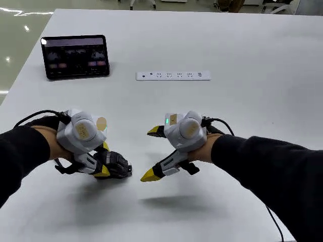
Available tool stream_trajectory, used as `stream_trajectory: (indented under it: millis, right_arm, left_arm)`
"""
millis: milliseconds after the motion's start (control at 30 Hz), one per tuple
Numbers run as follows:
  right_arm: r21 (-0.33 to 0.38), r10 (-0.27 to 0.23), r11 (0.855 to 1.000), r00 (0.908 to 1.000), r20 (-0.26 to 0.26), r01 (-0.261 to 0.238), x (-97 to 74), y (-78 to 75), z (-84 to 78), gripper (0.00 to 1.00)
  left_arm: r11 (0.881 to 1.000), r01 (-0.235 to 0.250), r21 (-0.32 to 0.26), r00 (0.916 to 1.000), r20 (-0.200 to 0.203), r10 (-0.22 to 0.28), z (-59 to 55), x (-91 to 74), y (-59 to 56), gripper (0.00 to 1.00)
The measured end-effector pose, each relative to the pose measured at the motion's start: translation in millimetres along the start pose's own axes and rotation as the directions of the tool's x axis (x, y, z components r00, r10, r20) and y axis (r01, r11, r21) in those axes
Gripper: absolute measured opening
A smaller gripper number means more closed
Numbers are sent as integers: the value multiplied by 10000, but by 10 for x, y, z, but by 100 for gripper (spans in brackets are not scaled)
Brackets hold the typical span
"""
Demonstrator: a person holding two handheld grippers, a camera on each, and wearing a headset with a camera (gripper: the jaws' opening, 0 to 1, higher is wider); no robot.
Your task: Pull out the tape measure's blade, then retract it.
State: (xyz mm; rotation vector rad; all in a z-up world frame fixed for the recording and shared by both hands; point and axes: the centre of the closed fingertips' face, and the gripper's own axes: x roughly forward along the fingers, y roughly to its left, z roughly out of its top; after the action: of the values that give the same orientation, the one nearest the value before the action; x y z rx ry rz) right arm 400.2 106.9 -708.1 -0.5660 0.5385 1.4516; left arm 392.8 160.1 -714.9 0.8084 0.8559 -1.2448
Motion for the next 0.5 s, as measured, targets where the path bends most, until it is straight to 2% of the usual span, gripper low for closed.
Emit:
stream_trajectory:
  millis: [233, 367, 500]
  right_arm:
    - [-122, 300, 9995, 9989, -348, -305, 261, 67, -49, 54]
    - [-95, 424, 9990, 9976, -543, -429, 344, 98, -81, 45]
    - [-161, 263, 9995, 9967, -767, -276, 422, 89, -141, 38]
  left_arm:
    - [9996, -12, -268, 9998, 207, 17, -12, -1, 12, 30]
    - [9996, 32, -298, 9997, 237, -25, -10, 3, 14, 30]
    - [9996, 77, -264, 9995, 309, -69, -9, 6, 14, 30]
